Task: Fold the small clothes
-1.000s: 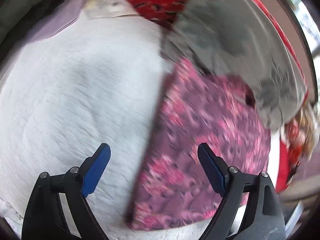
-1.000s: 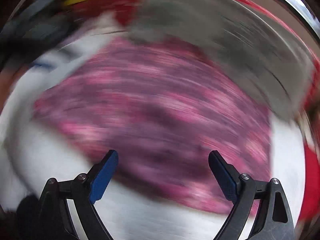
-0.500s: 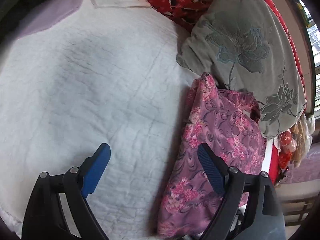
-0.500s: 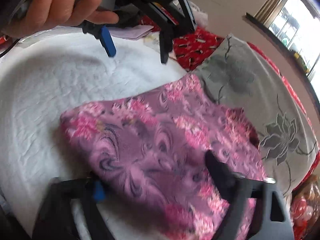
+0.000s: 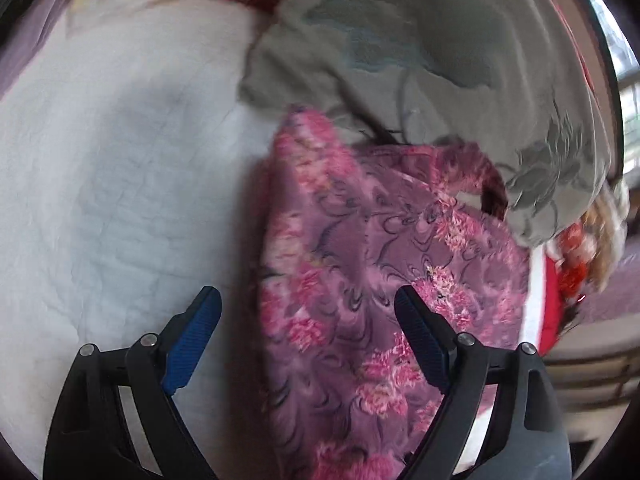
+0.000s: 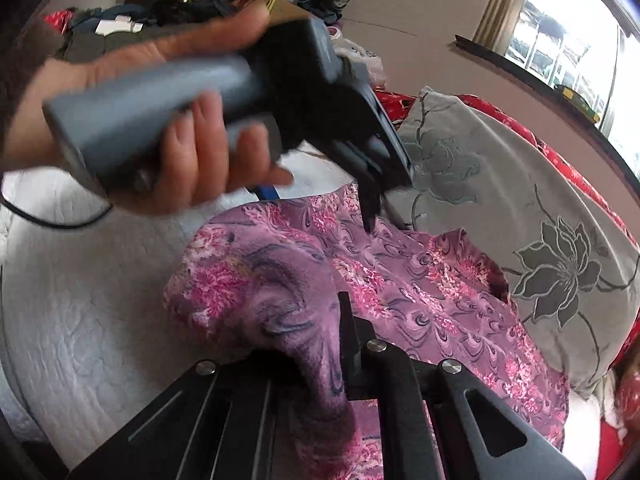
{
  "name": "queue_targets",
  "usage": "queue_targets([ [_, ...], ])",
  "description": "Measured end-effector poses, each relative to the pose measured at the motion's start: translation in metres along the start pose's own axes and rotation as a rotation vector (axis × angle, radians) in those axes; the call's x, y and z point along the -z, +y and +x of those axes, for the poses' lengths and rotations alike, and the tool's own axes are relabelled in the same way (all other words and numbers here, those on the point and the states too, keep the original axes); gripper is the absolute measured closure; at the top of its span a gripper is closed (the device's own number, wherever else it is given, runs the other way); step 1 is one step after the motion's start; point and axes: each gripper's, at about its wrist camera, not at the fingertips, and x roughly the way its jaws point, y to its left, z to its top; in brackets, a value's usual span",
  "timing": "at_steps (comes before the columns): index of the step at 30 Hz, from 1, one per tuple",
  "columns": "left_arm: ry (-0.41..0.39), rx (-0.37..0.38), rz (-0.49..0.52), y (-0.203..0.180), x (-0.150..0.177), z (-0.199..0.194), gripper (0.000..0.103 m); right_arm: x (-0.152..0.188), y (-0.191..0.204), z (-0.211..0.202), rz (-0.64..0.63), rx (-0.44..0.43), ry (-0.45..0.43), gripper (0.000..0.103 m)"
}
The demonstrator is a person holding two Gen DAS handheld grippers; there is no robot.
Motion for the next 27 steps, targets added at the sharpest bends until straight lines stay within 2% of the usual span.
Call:
queue_targets([
  [1, -0.018, -0.012, 0.036, -0.008, 0.001, -0.002, 0.042, 0.001, -0.002, -0.001, 0.015, -0.008, 0.002, 0.097],
  [2, -0.029, -0.018, 0.075, -0.018, 0.003, -0.003, 0.053, 0.001, -0.004, -0.001, 0.030, -0.014, 0.004, 0.097],
  [3, -0.035, -0.029, 0.108, -0.029, 0.004, -0.005, 0.075, 0.002, -0.006, -0.002, 0.044, -0.018, 0.006, 0.097],
  [4, -0.040, -0.037, 0.124, -0.035, 0.004, -0.006, 0.090, 0.004, -0.010, -0.002, 0.058, -0.024, 0.008, 0.097],
  [5, -0.047, -0.046, 0.138, -0.041, 0.004, -0.009, 0.094, 0.005, -0.012, -0.003, 0.070, -0.026, 0.010, 0.097],
  [9, -0.106, -0.050, 0.154, -0.065, 0.003, -0.029, 0.097, 0.010, -0.027, -0.014, 0.146, -0.032, 0.007, 0.097],
  [15, -0.152, -0.044, 0.170, -0.096, 0.007, -0.053, 0.097, 0.019, -0.061, -0.038, 0.280, -0.033, -0.006, 0.097],
  [21, -0.172, -0.031, 0.189, -0.142, 0.014, -0.065, 0.097, 0.033, -0.089, -0.071, 0.398, -0.019, -0.021, 0.097],
  [27, -0.159, -0.029, 0.230, -0.197, 0.027, -0.054, 0.097, 0.057, -0.118, -0.098, 0.535, -0.018, -0.018, 0.098],
])
